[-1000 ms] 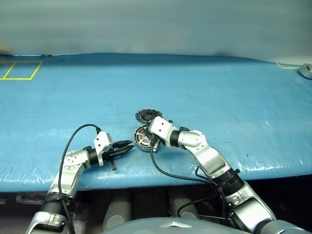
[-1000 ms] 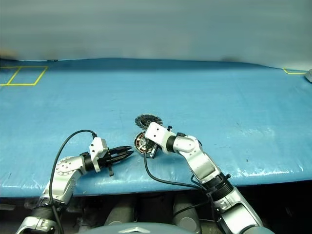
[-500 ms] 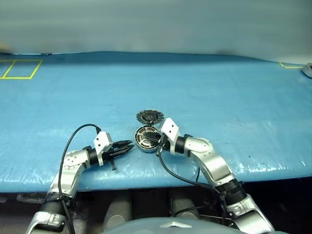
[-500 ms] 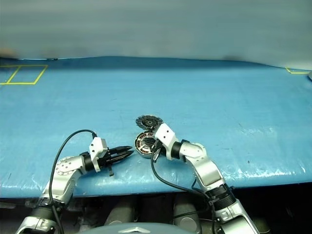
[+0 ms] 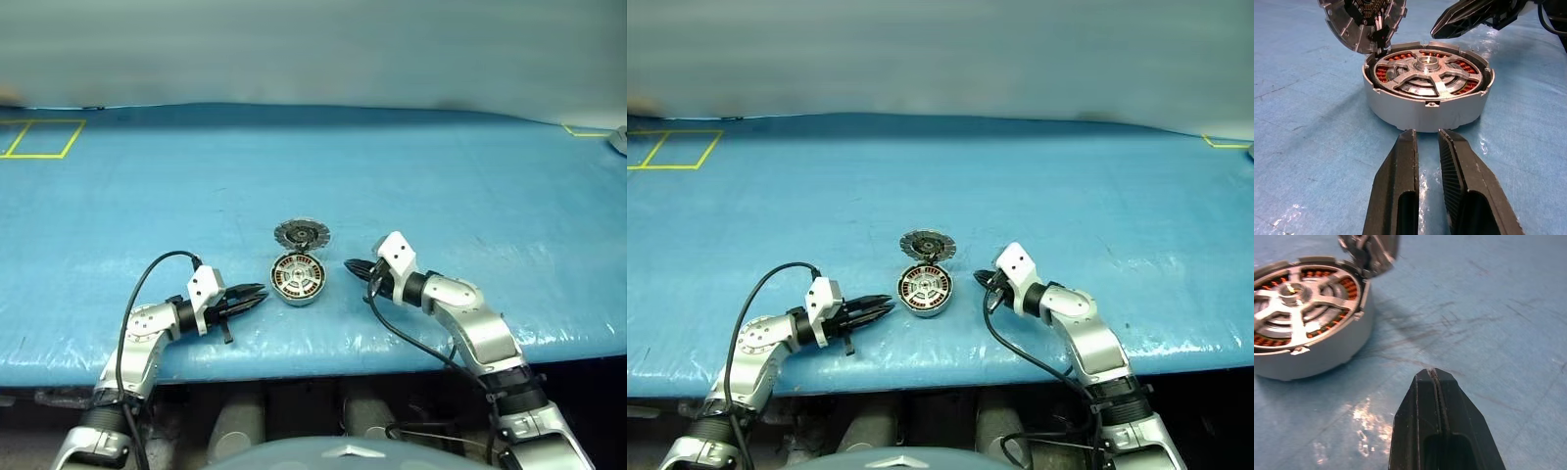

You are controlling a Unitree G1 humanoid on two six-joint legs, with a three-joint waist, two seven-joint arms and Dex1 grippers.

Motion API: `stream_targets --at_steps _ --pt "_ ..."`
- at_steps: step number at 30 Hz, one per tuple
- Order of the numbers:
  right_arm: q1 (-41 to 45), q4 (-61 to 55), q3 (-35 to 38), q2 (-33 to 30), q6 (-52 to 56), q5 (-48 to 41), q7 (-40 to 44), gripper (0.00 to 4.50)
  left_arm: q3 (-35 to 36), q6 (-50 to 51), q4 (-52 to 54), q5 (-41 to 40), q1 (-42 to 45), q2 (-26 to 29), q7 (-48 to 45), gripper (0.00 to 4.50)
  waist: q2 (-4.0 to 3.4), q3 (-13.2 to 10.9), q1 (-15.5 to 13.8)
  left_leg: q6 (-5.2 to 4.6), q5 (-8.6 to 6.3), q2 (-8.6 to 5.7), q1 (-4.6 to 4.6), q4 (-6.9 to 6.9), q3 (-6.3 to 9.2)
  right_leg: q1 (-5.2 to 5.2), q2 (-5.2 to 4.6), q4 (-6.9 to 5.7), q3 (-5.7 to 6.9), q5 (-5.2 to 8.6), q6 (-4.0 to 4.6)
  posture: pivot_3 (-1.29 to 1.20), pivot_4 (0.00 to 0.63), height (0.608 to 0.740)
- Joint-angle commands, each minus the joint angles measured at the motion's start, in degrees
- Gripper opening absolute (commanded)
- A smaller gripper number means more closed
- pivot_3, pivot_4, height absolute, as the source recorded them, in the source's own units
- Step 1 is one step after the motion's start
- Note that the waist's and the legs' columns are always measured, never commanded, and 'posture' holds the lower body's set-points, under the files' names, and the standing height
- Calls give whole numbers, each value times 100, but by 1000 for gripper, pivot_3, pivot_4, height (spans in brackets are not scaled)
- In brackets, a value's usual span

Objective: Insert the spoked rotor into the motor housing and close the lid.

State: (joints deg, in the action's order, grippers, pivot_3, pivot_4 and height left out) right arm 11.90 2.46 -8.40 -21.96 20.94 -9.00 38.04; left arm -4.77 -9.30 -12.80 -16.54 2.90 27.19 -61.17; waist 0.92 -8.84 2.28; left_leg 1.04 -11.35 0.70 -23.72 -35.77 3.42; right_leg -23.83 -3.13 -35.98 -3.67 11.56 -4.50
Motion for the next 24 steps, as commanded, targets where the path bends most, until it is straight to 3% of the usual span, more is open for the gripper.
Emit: stream_targets --at_steps 1,7,11,17,24 --pt "557 667 265 267 -475 145 -500 0 130 -137 207 -77 -42 -27 54 743 -7 -5 6 0 0 0 0 -2 -1 1 0 0 -1 0 0 0 150 740" --pt "1591 1690 412 662 -1045 -51 -286 0 211 -254 189 -122 -122 -33 73 743 -10 -10 7 0 0 -1 0 -3 -1 4 1 0 -2 -2 -2 0 150 740" --pt "1956 1601 528 925 -730 -720 393 0 241 -291 195 -112 -169 -59 117 743 -12 -11 3 0 0 -2 1 9 3 4 2 0 -2 -2 -1 0 150 740" --pt "1866 808 357 933 88 -1498 1367 0 271 -313 210 -100 -220 -57 167 743 -22 -16 -3 0 0 -4 1 12 6 5 2 0 -2 -1 0 0 150 740" --pt "1421 206 -127 708 281 -1336 1621 0 359 -358 218 -115 -243 -51 304 743 -23 -17 -1 0 0 -2 5 10 5 4 2 -1 -1 -1 0 0 150 740"
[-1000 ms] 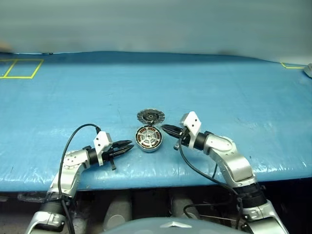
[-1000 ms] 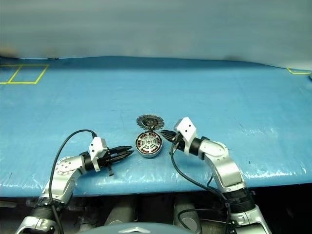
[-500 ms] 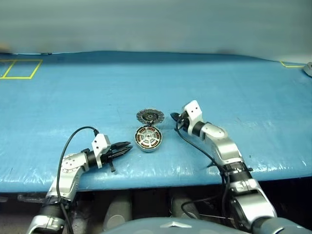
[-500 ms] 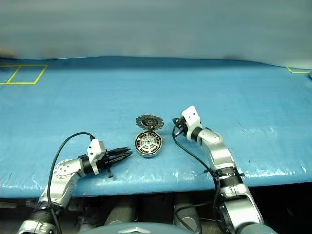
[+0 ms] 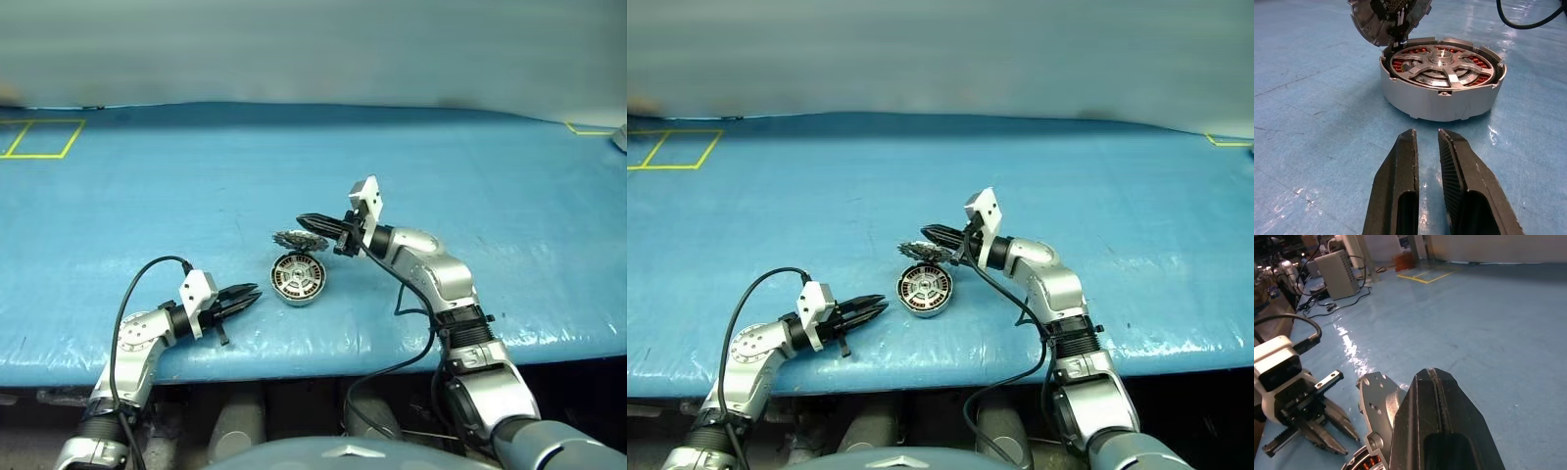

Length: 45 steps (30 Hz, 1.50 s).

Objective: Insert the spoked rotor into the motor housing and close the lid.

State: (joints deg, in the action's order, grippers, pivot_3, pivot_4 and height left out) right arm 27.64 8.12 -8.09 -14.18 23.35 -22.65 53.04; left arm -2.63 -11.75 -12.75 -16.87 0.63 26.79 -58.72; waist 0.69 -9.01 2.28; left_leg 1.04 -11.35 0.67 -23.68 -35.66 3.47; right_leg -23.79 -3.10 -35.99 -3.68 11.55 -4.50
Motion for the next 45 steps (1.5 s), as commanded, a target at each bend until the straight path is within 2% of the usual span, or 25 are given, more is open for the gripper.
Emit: stream_targets --at_steps 1,9,19,23,27,30,42,45 --pt "-245 -453 -238 -108 49 47 151 0 151 -112 213 -86 -21 -6 63 743 0 0 -1 0 0 0 -1 0 0 -1 0 0 0 0 0 0 150 740" --pt "-779 -601 -926 -218 -160 733 -131 0 142 -90 188 -82 3 -12 74 743 1 0 2 0 0 1 1 -2 -2 0 0 -1 0 0 0 0 150 740" --pt "-1083 -587 -1092 -179 -594 1133 -454 0 50 -87 119 -55 100 -76 -5 743 3 3 1 0 0 1 9 -8 -3 8 0 -1 0 0 -1 0 150 740" --pt "-1138 -762 -887 -127 -554 950 -535 0 47 -106 95 -41 109 -108 -25 743 3 3 -2 0 0 1 9 -8 -3 9 0 -1 0 0 -1 0 150 740" --pt "-1171 -934 -394 274 -840 551 -860 0 22 -140 48 -13 119 -137 -40 743 2 2 -3 0 0 2 5 -8 -2 5 0 -2 0 0 -1 0 150 740" --pt "-1258 -1062 -508 258 -868 649 -831 540 15 -159 -1 10 165 -156 -57 778 3 2 -7 0 0 1 4 -8 -3 5 0 -1 0 0 -1 0 150 740" --pt "-1490 -1167 -778 388 -1102 923 -1118 4453 -15 -148 -5 15 205 -160 -131 778 2 2 -7 0 0 1 3 -8 -2 4 0 -1 0 0 -1 0 150 740" --pt "-1496 -1084 -837 372 -1171 1116 -1250 4453 -14 -143 0 15 202 -165 -143 778 3 2 -8 0 0 1 4 -9 -2 5 0 -1 0 0 -1 0 150 740"
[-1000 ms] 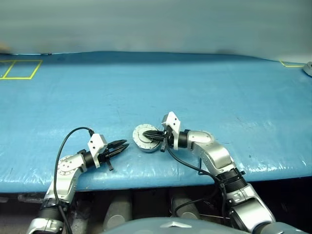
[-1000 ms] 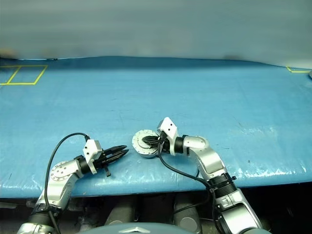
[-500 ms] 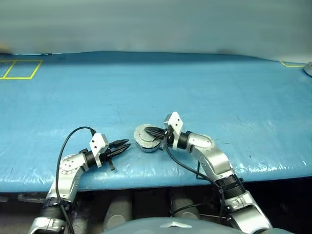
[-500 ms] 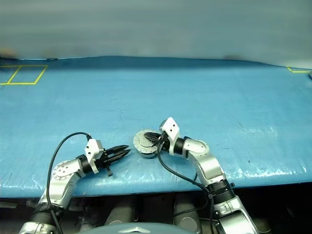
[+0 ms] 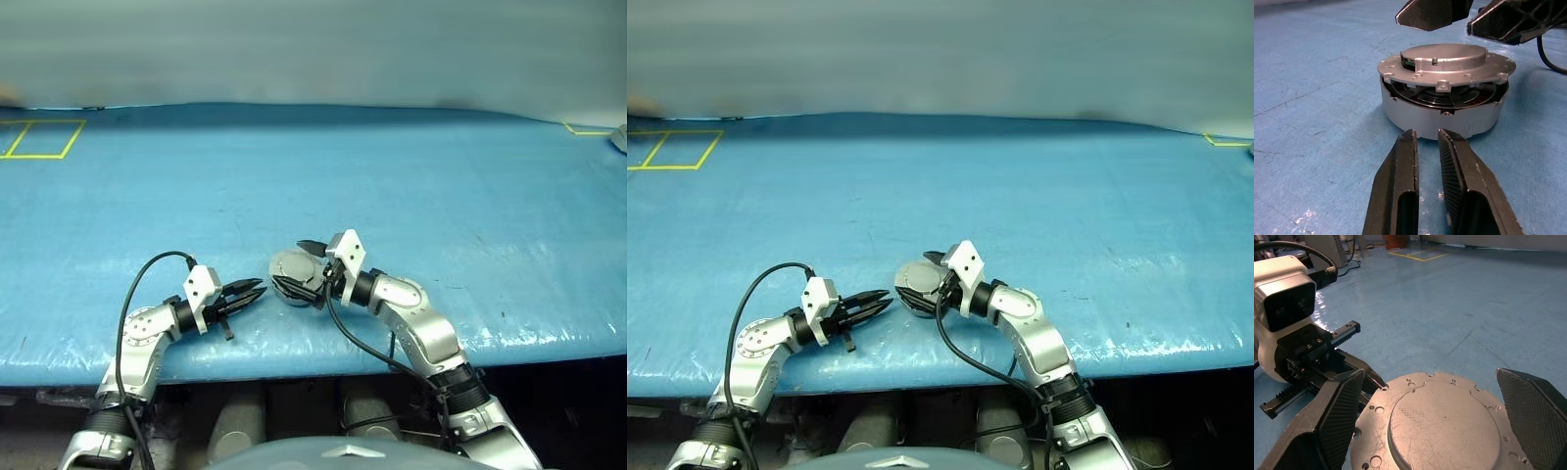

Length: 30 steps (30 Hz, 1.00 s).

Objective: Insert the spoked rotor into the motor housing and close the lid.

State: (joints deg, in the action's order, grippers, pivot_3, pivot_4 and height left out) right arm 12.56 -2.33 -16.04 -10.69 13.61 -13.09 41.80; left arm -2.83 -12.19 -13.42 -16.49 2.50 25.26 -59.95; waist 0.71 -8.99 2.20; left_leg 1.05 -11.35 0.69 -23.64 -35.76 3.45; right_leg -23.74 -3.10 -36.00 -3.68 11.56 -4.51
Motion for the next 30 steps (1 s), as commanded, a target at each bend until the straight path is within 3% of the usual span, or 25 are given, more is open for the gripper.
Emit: stream_targets --at_steps 1,15,21,30 --pt "15 14 -71 9 -237 249 -177 4453 6 -99 68 -22 15 -14 -23 778 0 0 0 0 0 0 0 0 0 0 0 0 0 0 0 0 150 740" --pt "-109 323 -115 1 -250 353 -164 4453 1 -82 87 8 12 -25 0 778 1 1 0 0 0 0 3 -1 0 3 0 0 0 0 0 0 150 740" --pt "-94 273 -73 -46 -224 311 -154 3042 6 -79 96 13 1 -22 12 778 1 1 0 0 0 0 3 -2 1 4 0 0 0 0 0 0 150 740" --pt "77 -9 -73 -221 -92 296 -54 3035 19 -73 80 5 6 -16 12 778 0 0 -14 0 0 0 1 -5 1 5 0 0 0 0 0 0 150 740"
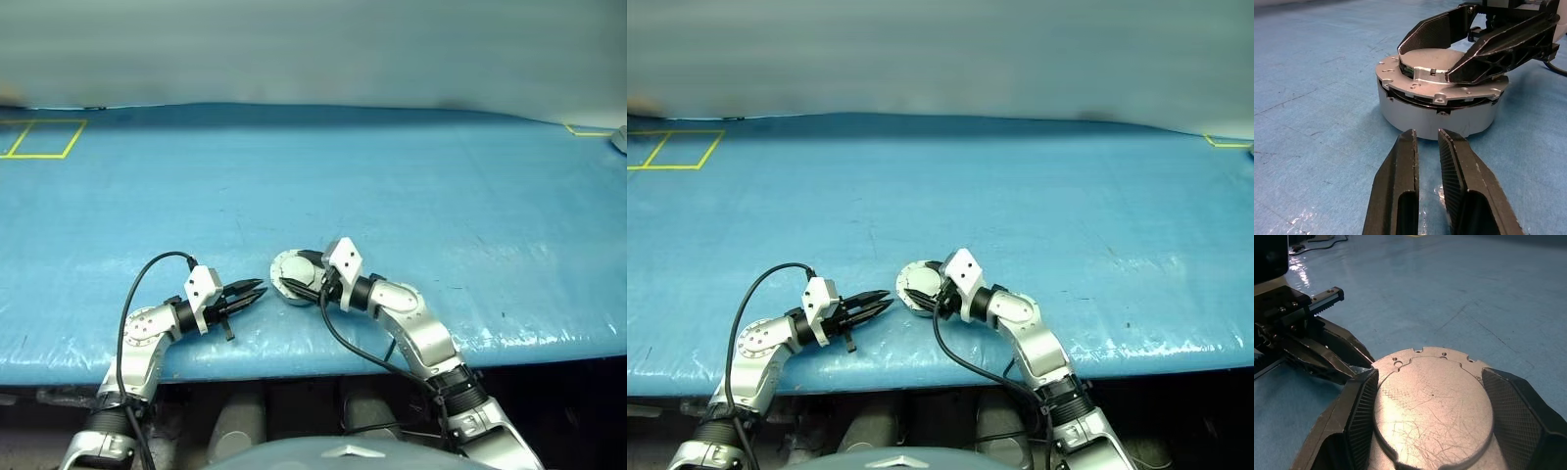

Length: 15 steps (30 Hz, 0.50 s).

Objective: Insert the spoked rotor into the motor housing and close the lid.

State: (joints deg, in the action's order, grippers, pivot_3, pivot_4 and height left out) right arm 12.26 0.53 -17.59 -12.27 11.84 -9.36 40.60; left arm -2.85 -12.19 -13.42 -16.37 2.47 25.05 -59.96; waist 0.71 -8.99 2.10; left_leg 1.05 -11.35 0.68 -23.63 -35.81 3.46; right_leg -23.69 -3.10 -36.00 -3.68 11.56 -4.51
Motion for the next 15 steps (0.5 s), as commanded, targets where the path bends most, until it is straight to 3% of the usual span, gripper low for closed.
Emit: stream_targets --at_steps 1,15 --pt "133 -349 105 -72 141 -118 78 3035 21 -74 76 -5 9 7 15 778 0 0 -5 0 0 0 -1 0 0 0 0 0 0 0 0 0 150 740" --pt "285 -411 15 -273 325 -18 157 3035 25 -75 55 -9 8 -2 18 778 0 0 -1 0 0 0 -3 -1 0 -3 0 0 0 0 0 0 150 740"
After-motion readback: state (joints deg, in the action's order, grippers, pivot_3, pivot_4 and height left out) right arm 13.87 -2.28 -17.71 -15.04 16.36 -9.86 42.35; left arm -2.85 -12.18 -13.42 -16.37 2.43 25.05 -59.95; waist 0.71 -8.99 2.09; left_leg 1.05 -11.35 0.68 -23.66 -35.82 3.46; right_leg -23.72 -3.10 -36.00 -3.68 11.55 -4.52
